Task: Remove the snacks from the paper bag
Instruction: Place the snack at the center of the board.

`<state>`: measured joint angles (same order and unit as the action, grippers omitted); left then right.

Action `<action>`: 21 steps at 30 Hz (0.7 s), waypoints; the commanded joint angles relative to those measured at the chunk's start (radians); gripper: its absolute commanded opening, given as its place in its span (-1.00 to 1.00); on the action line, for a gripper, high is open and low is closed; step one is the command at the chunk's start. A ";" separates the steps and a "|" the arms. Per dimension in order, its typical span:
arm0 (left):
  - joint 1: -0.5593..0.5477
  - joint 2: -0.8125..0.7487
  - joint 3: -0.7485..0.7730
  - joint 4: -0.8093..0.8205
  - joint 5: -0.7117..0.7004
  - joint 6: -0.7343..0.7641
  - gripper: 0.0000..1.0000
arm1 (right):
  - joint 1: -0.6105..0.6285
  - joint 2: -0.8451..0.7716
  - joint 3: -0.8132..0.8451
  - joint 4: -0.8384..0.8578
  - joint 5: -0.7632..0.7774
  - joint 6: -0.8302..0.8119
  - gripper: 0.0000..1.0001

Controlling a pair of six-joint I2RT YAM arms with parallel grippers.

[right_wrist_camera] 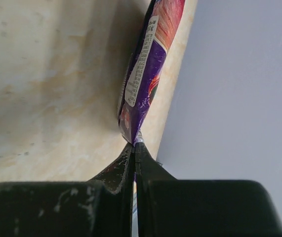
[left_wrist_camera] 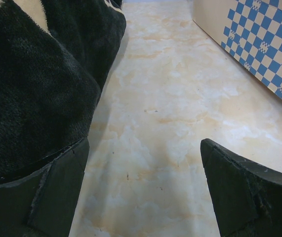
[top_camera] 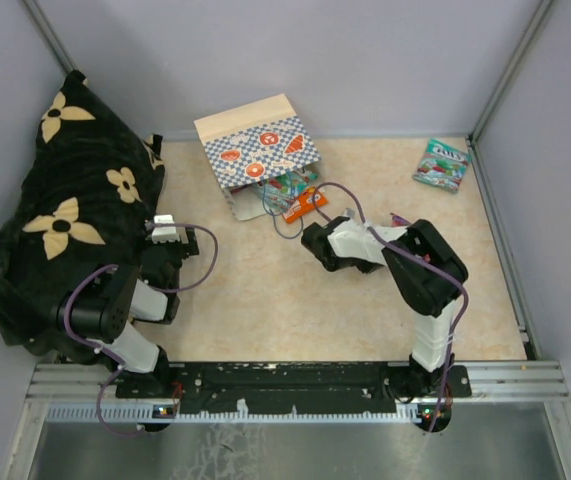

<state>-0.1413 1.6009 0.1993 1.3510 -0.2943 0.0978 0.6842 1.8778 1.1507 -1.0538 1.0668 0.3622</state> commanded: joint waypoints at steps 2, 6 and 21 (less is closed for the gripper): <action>0.006 0.007 0.012 0.024 0.011 -0.011 1.00 | 0.032 0.006 0.060 0.086 -0.028 -0.013 -1.00; 0.006 0.007 0.010 0.025 0.010 -0.011 1.00 | 0.033 0.005 0.029 0.139 -0.080 -0.044 -1.00; 0.006 0.007 0.011 0.025 0.011 -0.011 1.00 | 0.037 0.019 0.103 0.244 -0.182 -0.173 -1.00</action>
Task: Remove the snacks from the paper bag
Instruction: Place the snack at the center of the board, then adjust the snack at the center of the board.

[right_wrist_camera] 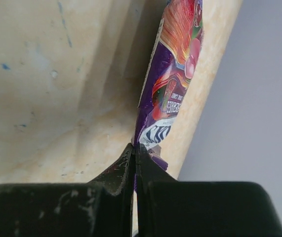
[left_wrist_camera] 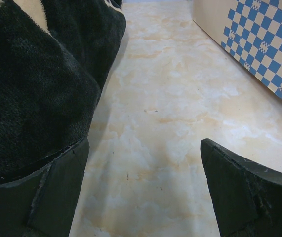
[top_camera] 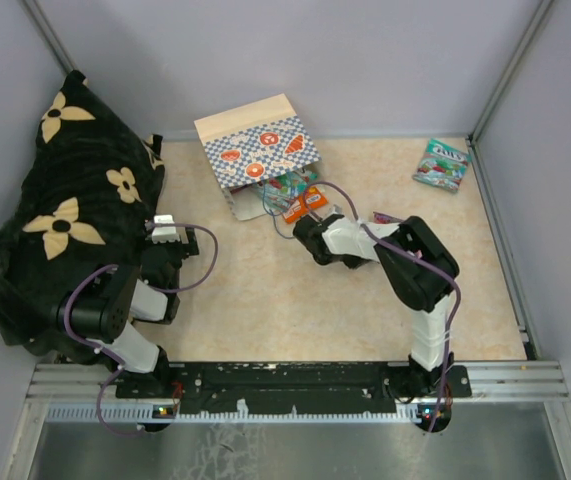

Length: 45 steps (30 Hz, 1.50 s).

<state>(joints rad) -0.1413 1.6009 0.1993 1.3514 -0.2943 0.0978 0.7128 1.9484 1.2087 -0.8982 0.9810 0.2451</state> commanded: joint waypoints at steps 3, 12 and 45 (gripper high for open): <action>0.006 0.007 0.010 0.023 0.011 -0.010 1.00 | 0.009 -0.113 0.038 0.128 -0.214 -0.068 -0.62; 0.006 0.007 0.010 0.025 0.011 -0.010 1.00 | -0.157 -0.400 -0.023 0.345 -0.580 -0.041 0.98; 0.006 0.006 0.011 0.025 0.011 -0.011 1.00 | -0.423 -0.051 0.099 0.432 -1.003 -0.302 0.76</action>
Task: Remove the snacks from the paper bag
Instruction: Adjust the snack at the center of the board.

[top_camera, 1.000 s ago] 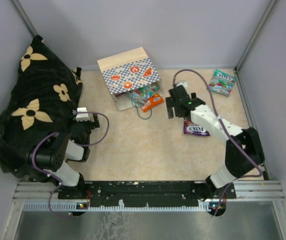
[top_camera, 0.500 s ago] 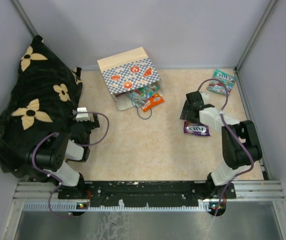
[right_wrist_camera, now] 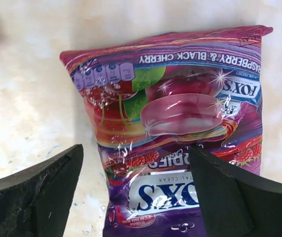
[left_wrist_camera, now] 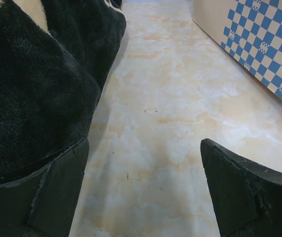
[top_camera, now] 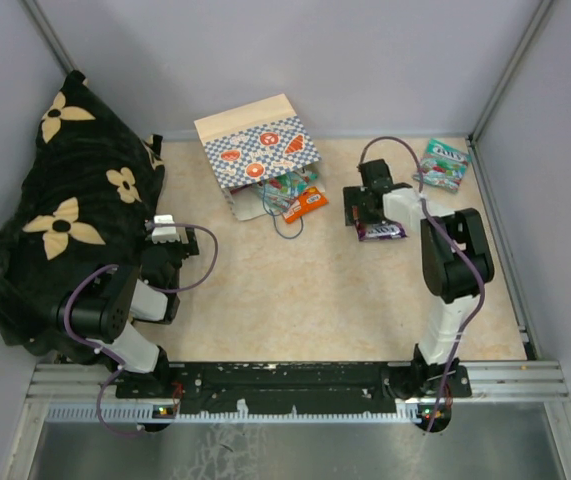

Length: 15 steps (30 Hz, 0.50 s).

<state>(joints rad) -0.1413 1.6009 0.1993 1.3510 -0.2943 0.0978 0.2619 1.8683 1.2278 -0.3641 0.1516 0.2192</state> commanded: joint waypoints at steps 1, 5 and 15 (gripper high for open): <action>0.006 0.007 0.010 0.025 0.012 -0.012 1.00 | 0.029 0.012 0.084 -0.123 -0.207 -0.337 0.77; 0.006 0.007 0.011 0.025 0.011 -0.010 1.00 | 0.026 -0.083 0.144 -0.187 -0.152 -0.491 0.85; 0.006 0.007 0.010 0.025 0.011 -0.011 1.00 | 0.019 -0.545 -0.195 0.148 0.135 0.699 0.98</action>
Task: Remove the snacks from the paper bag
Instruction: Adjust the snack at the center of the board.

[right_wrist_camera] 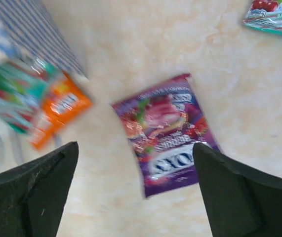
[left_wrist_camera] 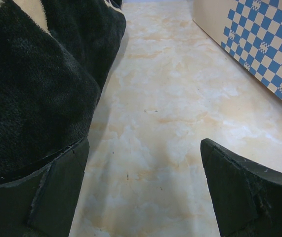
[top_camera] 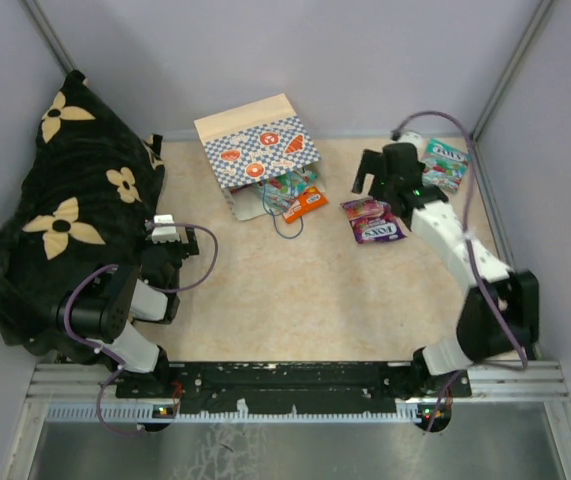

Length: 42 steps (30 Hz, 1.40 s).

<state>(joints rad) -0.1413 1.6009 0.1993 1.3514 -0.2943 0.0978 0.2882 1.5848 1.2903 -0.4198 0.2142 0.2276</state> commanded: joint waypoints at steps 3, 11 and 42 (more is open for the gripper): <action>0.006 0.007 0.010 0.025 0.011 -0.011 1.00 | -0.001 -0.441 -0.574 0.409 0.046 1.153 0.79; 0.006 0.006 0.011 0.025 0.011 -0.010 1.00 | 0.006 -0.478 -0.684 0.243 0.159 1.412 0.56; 0.006 0.007 0.011 0.025 0.012 -0.010 1.00 | -0.040 -0.347 -0.368 -0.002 -0.196 0.068 -1.00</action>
<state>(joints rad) -0.1413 1.6009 0.1997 1.3510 -0.2943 0.0978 0.2523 1.3514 0.7795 -0.1734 0.0540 0.7338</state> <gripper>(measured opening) 0.998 0.004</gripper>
